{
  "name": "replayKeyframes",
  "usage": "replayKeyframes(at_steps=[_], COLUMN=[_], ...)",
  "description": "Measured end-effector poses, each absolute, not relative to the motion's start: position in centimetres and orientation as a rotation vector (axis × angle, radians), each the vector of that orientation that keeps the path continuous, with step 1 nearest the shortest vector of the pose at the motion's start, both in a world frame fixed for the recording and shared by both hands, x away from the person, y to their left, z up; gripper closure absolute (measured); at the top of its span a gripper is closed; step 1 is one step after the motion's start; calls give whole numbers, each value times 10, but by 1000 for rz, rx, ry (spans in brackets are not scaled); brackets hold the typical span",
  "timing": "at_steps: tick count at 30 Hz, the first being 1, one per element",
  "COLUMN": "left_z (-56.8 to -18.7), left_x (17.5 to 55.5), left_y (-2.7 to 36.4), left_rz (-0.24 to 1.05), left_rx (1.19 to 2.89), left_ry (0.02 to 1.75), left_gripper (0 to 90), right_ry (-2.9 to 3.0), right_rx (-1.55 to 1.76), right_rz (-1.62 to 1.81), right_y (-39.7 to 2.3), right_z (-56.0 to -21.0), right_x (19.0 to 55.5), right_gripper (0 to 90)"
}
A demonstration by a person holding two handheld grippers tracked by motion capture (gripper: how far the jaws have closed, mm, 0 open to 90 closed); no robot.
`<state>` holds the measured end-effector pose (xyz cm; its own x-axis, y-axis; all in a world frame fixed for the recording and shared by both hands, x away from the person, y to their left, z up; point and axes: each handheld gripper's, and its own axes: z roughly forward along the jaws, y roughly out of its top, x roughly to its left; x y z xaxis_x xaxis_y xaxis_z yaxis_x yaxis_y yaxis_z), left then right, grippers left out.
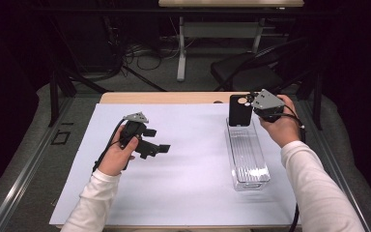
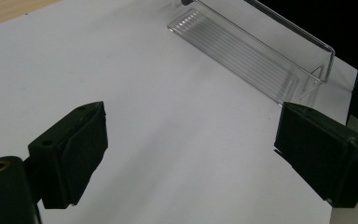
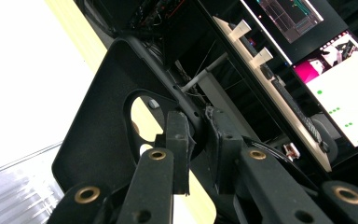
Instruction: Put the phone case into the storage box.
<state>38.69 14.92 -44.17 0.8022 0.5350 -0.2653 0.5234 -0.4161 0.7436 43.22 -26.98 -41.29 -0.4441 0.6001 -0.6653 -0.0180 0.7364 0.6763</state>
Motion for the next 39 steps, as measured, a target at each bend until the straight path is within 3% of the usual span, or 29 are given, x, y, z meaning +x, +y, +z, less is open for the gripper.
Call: replayKeyframes(at_steps=[39], left_z=[-444], left_x=[388], left_y=[149], left_rz=[16], left_rx=[2096], left_ry=[789], left_gripper=[94], right_ry=[1876], right_rx=[457], right_rz=[759], right_y=[-273], right_z=[-454], right_x=[436], right_gripper=[802])
